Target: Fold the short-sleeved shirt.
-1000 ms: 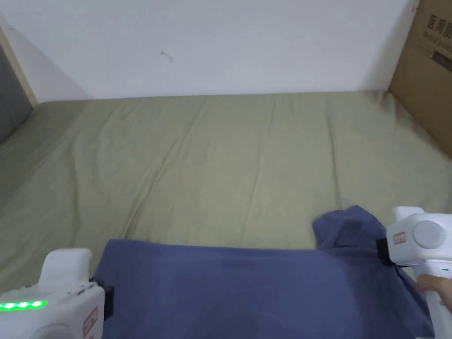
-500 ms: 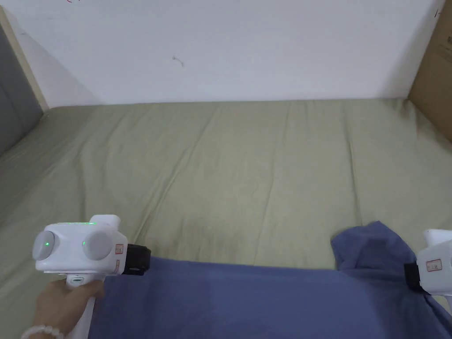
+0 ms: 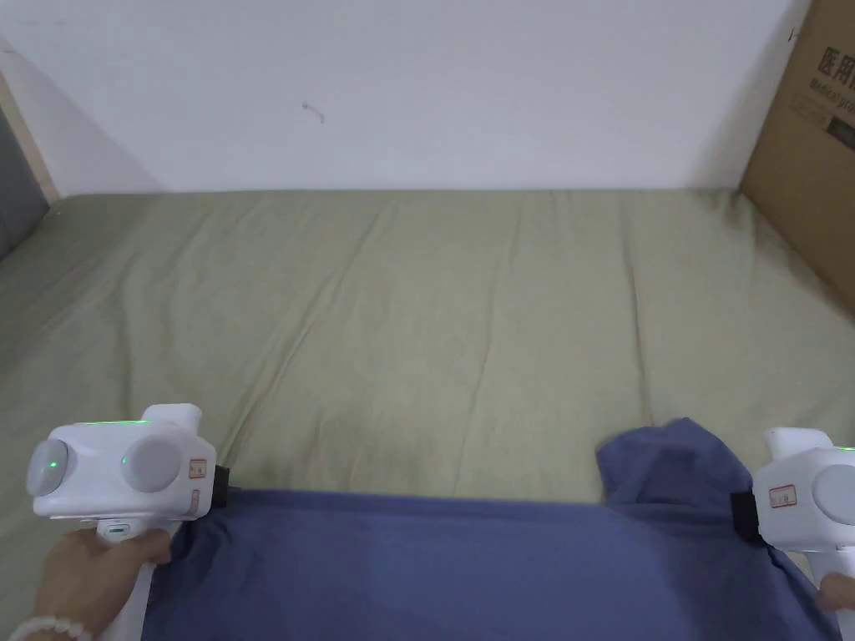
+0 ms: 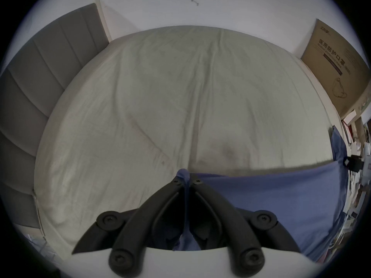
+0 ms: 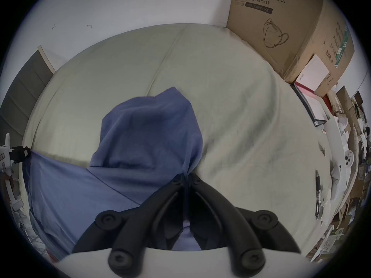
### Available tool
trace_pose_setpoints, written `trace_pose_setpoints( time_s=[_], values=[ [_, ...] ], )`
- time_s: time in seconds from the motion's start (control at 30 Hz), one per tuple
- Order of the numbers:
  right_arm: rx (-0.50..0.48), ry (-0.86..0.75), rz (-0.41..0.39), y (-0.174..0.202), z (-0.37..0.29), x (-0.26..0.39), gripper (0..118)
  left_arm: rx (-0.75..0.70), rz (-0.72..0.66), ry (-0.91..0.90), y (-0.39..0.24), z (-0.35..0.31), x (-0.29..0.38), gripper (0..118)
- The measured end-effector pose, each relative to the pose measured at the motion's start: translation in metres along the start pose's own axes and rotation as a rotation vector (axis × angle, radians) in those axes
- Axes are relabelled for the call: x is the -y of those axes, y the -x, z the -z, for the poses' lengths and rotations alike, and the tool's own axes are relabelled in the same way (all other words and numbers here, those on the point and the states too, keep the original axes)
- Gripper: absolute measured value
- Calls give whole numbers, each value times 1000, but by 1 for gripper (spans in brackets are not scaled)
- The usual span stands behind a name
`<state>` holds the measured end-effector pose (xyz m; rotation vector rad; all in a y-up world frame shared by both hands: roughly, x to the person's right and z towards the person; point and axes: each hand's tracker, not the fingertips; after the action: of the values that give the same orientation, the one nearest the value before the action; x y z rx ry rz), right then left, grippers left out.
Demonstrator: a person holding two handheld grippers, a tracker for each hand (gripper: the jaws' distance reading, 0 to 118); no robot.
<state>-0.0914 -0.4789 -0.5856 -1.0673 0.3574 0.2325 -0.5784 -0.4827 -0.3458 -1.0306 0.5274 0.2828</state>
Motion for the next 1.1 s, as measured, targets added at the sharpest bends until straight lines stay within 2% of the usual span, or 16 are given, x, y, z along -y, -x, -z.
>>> trace_pose_setpoints(
  time_s=[0.1, 0.27, 0.33, 0.53, 0.67, 0.83, 1.0, 1.03, 1.07, 1.1],
  values=[
    [-10, -23, 17, -4, -23, 5, 3, 16, -7, -21, 6, -26, 7, 1],
    [-28, -79, -7, -10, -78, 32, 3, 22, 21, -78, 17, -97, 43, 1],
    [-62, -110, -9, -16, -104, 52, 3, 27, 16, -115, 23, -129, 65, 1],
    [-65, -129, -21, -25, -160, 133, 3, 42, 25, -124, 32, -188, 147, 1],
    [-78, -85, -3, -29, -172, 200, 3, 5, 65, -65, 33, -193, 208, 1],
    [-75, 39, 52, -35, -151, 266, 3, -7, 43, 45, 41, -167, 263, 1],
    [-74, 25, 75, -34, -145, 285, 3, -32, 49, 60, 37, -158, 276, 3],
    [-75, 21, 74, -33, -146, 283, 6, -35, 48, 66, 37, -157, 273, 10],
    [-67, 23, 70, -31, -148, 280, 17, -50, 50, 71, 35, -157, 271, 24],
    [-46, 20, 63, -29, -151, 278, 37, -82, 61, 68, 33, -160, 270, 48]
  ],
)
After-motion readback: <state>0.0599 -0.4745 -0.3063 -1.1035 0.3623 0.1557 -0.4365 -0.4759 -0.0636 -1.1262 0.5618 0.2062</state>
